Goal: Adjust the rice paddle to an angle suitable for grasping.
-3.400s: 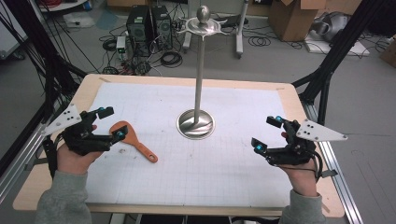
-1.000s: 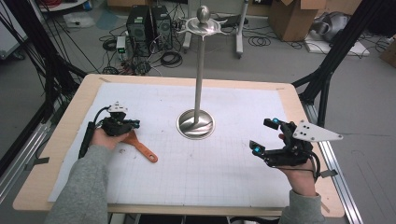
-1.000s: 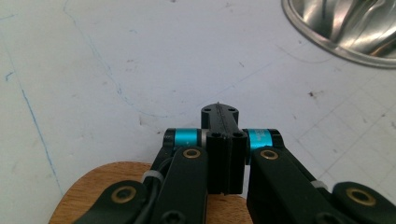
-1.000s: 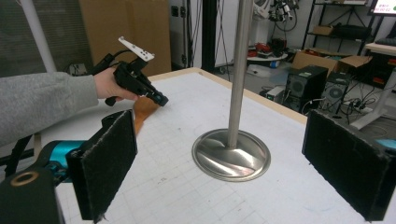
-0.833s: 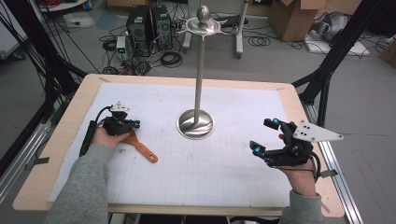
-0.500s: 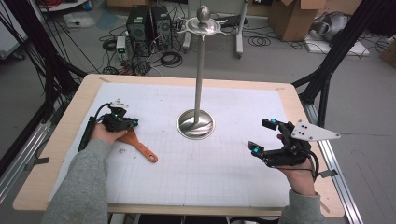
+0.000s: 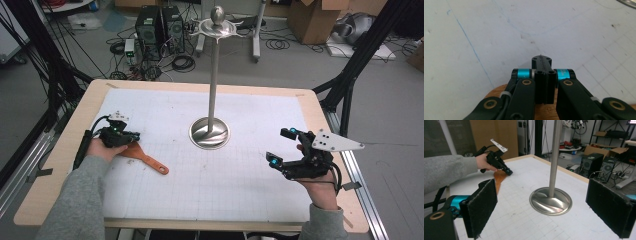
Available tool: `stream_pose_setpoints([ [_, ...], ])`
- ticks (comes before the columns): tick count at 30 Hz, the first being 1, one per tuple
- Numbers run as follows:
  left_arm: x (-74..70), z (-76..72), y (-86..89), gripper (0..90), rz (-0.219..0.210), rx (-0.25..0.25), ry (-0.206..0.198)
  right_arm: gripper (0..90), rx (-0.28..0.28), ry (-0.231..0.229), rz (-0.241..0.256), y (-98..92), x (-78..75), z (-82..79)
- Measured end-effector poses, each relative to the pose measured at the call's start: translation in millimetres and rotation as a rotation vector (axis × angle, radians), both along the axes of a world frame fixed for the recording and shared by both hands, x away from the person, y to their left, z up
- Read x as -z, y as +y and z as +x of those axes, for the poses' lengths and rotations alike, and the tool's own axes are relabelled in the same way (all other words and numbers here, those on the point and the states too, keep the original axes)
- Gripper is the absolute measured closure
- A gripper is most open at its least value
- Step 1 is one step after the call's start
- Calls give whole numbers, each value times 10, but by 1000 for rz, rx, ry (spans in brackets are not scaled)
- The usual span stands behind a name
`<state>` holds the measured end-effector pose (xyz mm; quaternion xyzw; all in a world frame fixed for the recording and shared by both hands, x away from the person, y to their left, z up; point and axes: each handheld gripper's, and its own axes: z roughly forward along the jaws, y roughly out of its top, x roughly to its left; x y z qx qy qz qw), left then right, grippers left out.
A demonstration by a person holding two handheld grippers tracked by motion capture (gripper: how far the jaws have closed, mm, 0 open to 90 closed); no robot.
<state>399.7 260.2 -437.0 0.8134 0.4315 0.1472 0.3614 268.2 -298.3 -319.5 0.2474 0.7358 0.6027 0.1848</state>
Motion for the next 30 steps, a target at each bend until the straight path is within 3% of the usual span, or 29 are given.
stream_pose_setpoints([
  [11,14,-440,108,896,14,50,-32,90,-15,12,-35,99,29,50],
  [21,15,-739,196,896,19,36,-62,90,-23,17,-50,147,41,68],
  [23,-19,-758,206,895,-19,27,-90,90,-21,18,-51,149,41,72],
  [25,-60,-799,163,895,-56,69,-112,90,-22,15,-49,152,37,74],
  [27,-96,-865,56,895,-60,128,-137,90,-26,9,-48,156,33,78],
  [30,-130,-946,-56,895,-56,205,-141,90,-23,16,-45,155,27,80],
])
